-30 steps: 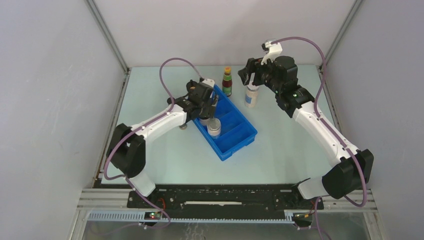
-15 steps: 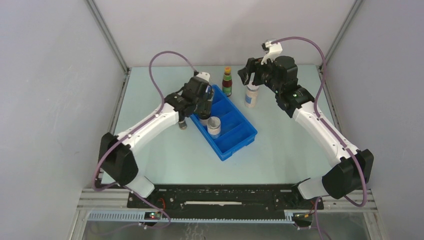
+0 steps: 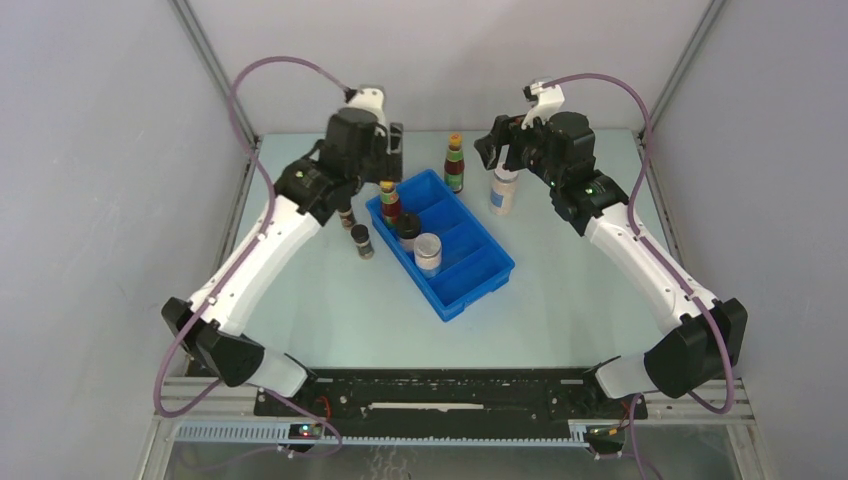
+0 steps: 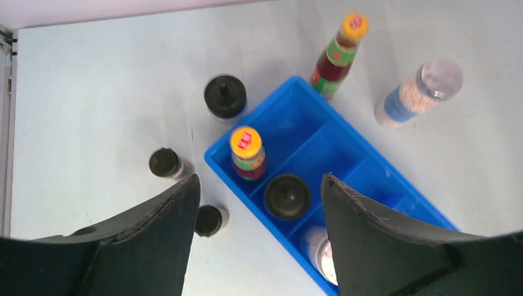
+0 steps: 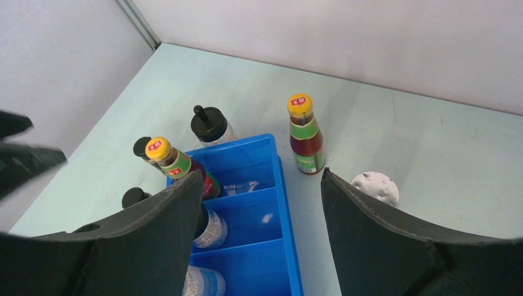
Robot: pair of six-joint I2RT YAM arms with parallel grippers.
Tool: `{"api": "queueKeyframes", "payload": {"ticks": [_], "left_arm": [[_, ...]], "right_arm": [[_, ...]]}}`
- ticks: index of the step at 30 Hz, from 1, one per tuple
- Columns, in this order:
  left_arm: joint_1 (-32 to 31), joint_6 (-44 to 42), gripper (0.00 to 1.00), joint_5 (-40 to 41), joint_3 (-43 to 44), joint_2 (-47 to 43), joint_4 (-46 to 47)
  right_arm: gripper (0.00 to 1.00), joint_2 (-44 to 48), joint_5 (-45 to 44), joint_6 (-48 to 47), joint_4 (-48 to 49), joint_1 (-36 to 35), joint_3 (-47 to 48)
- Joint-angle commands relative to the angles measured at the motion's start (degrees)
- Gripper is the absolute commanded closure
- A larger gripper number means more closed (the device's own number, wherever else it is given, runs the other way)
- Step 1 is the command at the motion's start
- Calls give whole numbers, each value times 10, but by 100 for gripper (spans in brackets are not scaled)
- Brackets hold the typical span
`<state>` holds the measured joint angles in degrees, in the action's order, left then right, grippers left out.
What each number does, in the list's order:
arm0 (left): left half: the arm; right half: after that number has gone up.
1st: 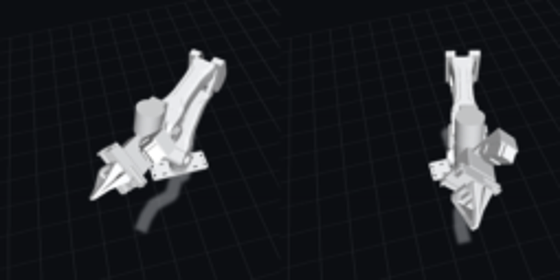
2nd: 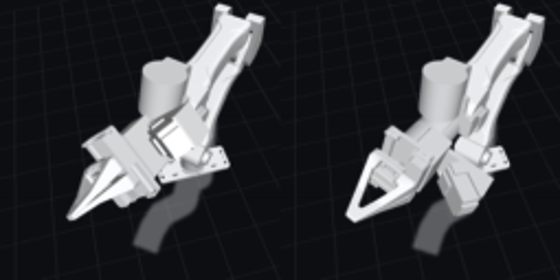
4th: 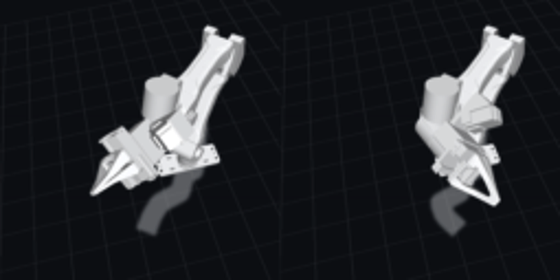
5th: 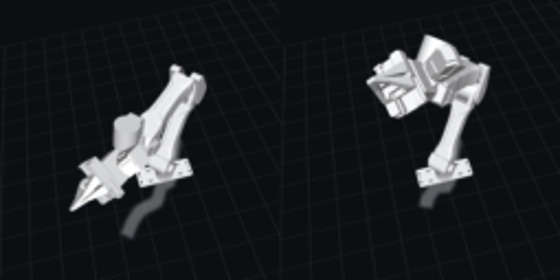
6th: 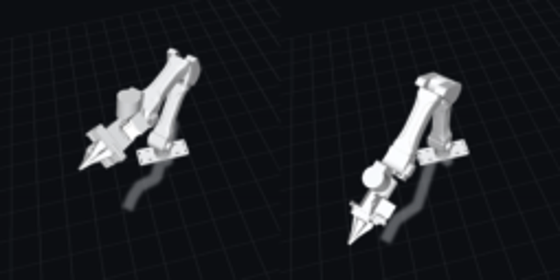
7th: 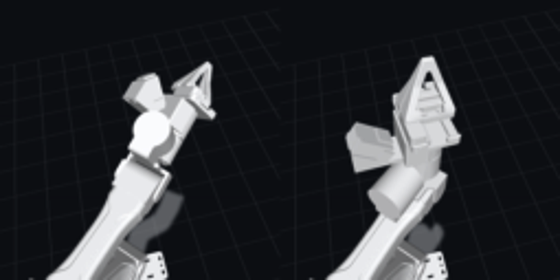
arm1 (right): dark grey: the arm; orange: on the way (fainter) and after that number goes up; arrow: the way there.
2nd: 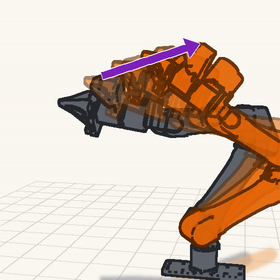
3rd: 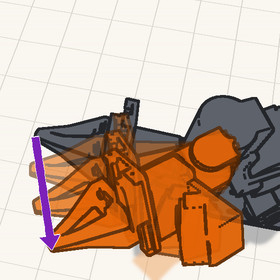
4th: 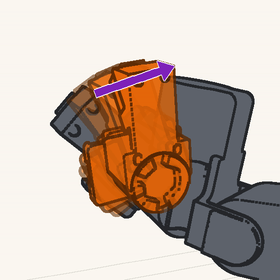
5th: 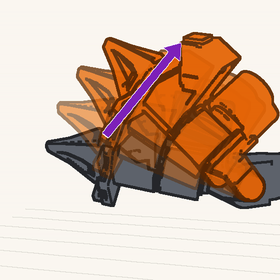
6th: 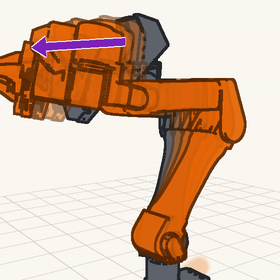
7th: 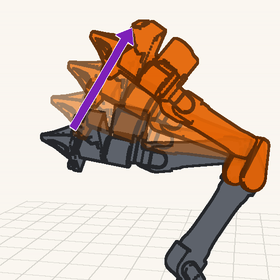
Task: Organize the condiment bottles
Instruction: Place the bottle in the storage box, then pick up the bottle from the center of the board.
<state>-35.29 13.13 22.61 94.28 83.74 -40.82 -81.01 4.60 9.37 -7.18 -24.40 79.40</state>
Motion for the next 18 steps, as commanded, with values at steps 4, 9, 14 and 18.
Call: {"api": "queueKeyframes", "payload": {"ticks": [4,9,14,18], "left_arm": [[141,36,26,-132,113,32,4],[211,28,30,-188,176,104,-3],[233,-7,31,-241,161,156,33],[249,7,32,-303,109,175,99]], "right_arm": [[21,6,3,4,21,1,6],[21,-11,3,-1,6,1,34],[21,-33,-3,-8,-8,2,57],[21,-51,-6,-13,-18,2,72]]}}
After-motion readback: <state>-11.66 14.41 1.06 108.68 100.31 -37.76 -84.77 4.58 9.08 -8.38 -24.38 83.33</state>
